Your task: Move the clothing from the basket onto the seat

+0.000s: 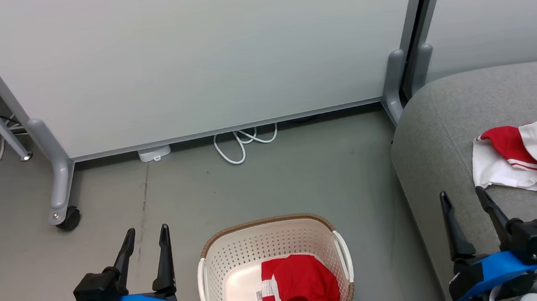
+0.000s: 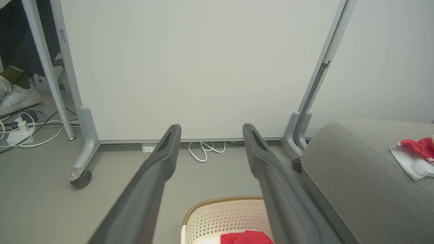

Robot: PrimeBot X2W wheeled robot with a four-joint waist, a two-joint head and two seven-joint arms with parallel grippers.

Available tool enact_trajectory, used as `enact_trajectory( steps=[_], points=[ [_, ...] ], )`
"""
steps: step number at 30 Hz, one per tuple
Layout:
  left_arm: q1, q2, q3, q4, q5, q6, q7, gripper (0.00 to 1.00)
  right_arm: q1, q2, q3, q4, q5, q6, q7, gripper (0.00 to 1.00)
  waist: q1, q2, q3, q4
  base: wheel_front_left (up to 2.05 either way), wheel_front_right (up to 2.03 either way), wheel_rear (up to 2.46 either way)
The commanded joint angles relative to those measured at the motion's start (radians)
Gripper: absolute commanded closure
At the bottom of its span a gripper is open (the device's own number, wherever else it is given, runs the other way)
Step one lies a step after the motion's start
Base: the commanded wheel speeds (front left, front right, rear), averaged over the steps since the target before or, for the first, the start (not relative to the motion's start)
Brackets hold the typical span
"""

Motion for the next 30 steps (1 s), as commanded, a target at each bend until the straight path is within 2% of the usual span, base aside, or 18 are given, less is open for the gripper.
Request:
enact_trajectory(
  steps=[1,17,30],
  points=[
    [-0.004,0.005,0.004,0.001,-0.004,-0.002,-0.003,0.0,0.014,0.001,0.003,-0.007,0.0,0.0,0.001,0.0,0.0001,0.0,-0.001,0.004,0.0,0.0,0.0],
    [-0.024,0.014,-0.007,0.041,-0.005,-0.002,-0.003,0.0,0.022,0.001,0.037,-0.004,0.019,0.0,0.005,0.0,0.0001,0.0,0.008,0.045,0.0,0.0,0.0],
    [-0.023,0.01,0.005,0.03,0.001,-0.002,-0.003,0.0,0.016,0.001,0.035,0.001,0.019,0.0,-0.001,0.0,0.0001,0.0,0.017,0.04,0.0,0.0,0.0]
  ],
)
